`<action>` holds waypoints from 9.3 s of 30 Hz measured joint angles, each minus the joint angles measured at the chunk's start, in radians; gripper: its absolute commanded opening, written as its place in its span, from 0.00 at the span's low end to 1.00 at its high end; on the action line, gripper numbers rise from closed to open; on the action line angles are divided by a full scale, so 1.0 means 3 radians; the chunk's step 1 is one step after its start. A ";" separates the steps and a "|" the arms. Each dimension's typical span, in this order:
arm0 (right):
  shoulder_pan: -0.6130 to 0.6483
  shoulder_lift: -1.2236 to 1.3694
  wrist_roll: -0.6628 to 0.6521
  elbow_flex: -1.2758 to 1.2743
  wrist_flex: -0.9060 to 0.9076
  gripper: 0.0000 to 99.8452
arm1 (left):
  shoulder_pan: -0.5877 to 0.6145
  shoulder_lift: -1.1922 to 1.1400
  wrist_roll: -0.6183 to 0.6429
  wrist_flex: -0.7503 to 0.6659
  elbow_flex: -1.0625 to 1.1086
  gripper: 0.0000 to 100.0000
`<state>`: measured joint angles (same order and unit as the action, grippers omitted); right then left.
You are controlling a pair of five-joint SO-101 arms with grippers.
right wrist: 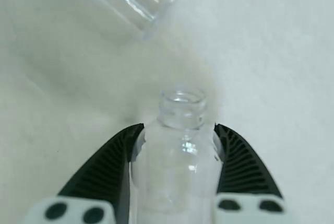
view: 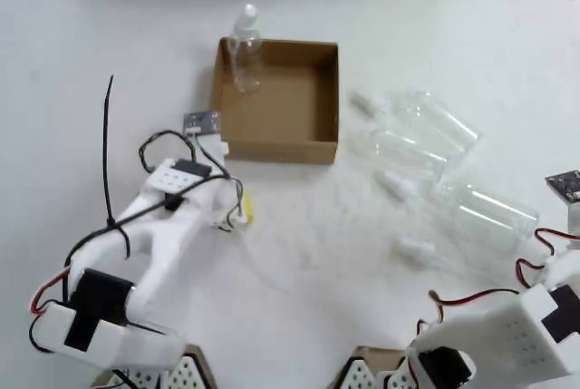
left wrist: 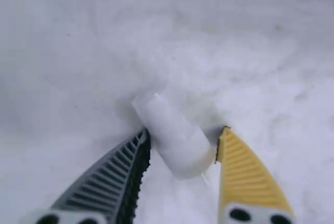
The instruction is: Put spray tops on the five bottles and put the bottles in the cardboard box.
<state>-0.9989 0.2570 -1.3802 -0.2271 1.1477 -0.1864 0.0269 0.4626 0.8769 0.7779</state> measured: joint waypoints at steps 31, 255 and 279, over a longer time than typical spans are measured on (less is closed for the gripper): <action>0.0005 0.0000 0.0000 -0.0041 0.0000 0.08 | -0.0220 0.0880 -0.0941 0.0384 0.0332 0.26; 0.5964 -0.6751 0.4854 -0.4849 -0.3503 0.09 | -0.0373 0.2112 -0.1821 -0.0281 -0.2793 0.02; 0.5964 -0.5227 0.4833 -0.4081 -0.3693 0.07 | -0.0634 0.1678 -0.1826 0.0097 -0.3468 0.02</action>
<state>0.7902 -1.3111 0.0698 -1.4515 0.0399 -0.3767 0.5301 -0.0852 0.9060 -0.2624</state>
